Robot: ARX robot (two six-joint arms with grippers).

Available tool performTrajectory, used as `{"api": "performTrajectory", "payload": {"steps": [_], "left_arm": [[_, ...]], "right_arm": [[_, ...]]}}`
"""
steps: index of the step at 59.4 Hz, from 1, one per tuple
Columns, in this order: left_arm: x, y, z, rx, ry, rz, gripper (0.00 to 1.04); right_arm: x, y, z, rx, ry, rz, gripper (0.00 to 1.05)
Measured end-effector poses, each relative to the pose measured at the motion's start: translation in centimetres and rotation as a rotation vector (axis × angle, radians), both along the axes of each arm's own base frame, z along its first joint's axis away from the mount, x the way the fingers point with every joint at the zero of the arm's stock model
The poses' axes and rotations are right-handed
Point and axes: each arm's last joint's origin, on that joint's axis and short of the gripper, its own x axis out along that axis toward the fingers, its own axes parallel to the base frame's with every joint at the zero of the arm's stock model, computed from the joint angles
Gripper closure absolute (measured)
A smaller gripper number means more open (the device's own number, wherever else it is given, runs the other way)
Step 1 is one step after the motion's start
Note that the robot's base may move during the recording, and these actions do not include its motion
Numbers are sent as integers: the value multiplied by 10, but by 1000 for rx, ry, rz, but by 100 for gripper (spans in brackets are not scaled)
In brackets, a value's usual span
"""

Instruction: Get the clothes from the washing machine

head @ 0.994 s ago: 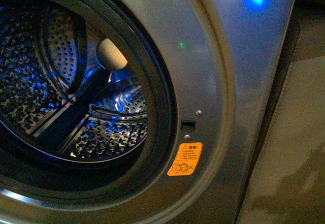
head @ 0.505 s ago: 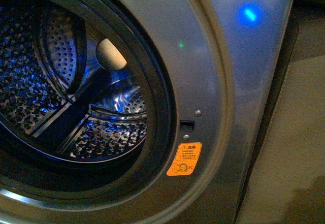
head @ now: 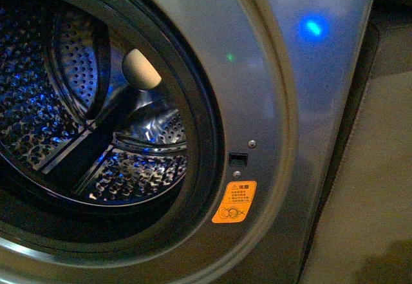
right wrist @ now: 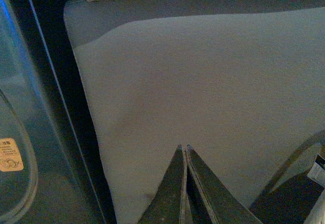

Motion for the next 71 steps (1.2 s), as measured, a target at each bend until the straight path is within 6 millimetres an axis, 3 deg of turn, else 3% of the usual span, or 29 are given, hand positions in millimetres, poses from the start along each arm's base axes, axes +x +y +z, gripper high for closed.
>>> {"api": "performTrajectory", "payload": {"steps": [5, 9, 18, 22, 26, 48, 71], "left_arm": [[-25, 21, -50, 5, -47, 27, 55], [-32, 28, -74, 7, -53, 32, 64], [-39, 38, -154, 40, 13, 15, 93], [-39, 41, -176, 47, 44, 17, 102], [-45, 46, -202, 50, 58, 21, 101], [-69, 65, -267, 50, 53, 10, 101], [-83, 68, -303, 50, 48, 27, 101]], "right_arm": [[-7, 0, -12, 0, 8, 2, 102], [-8, 0, -11, 0, -4, 1, 102], [-8, 0, -10, -1, -7, 1, 102], [-8, 0, -10, 0, -8, 1, 102], [-8, 0, -10, -1, -8, 1, 102], [-8, 0, -10, -1, -8, 1, 102], [-8, 0, -10, 0, -8, 1, 102]]}}
